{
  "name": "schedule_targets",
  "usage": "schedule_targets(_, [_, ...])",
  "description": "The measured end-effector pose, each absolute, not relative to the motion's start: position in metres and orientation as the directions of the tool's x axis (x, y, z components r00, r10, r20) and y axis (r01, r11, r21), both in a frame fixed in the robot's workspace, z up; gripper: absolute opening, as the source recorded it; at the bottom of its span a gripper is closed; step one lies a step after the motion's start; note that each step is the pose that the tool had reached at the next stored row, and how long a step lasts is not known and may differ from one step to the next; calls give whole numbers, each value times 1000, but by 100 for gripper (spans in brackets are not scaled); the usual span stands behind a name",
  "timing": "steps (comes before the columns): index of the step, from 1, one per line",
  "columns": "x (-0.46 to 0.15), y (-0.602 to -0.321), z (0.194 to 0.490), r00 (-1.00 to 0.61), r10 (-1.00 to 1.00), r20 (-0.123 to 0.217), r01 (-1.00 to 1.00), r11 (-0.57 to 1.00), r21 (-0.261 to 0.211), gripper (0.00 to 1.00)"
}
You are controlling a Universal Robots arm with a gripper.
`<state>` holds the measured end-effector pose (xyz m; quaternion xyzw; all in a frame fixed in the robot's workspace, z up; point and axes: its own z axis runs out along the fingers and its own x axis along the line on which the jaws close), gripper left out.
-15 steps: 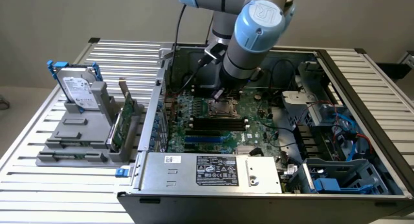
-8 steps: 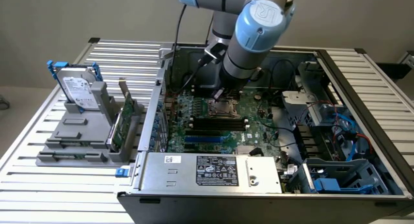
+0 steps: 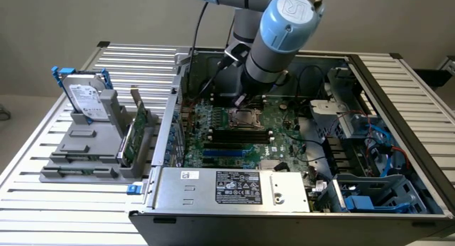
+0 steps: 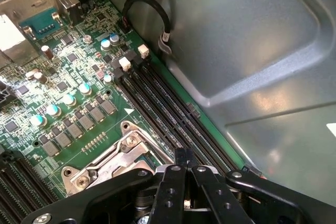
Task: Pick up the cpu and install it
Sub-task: 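Close the cpu cover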
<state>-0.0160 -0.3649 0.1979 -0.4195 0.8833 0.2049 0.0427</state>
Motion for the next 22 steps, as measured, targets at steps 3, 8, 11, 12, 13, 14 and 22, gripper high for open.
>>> schedule_targets(3, [-16,-364,199,-638,-730,-243,-762,556,331,11])
schedule_targets(8, [-16,-362,201,-627,-741,-238,-769,543,337,11])
schedule_targets(11, [-15,-362,202,-621,-747,-237,-774,535,339,11])
schedule_targets(12, [-15,-362,202,-619,-749,-237,-775,533,339,11])
schedule_targets(13, [-15,-362,202,-618,-750,-237,-776,532,339,11])
schedule_targets(14, [-15,-362,203,-617,-751,-237,-776,531,339,11])
schedule_targets(22, [-9,-362,203,-602,-763,-237,-787,516,339,11])
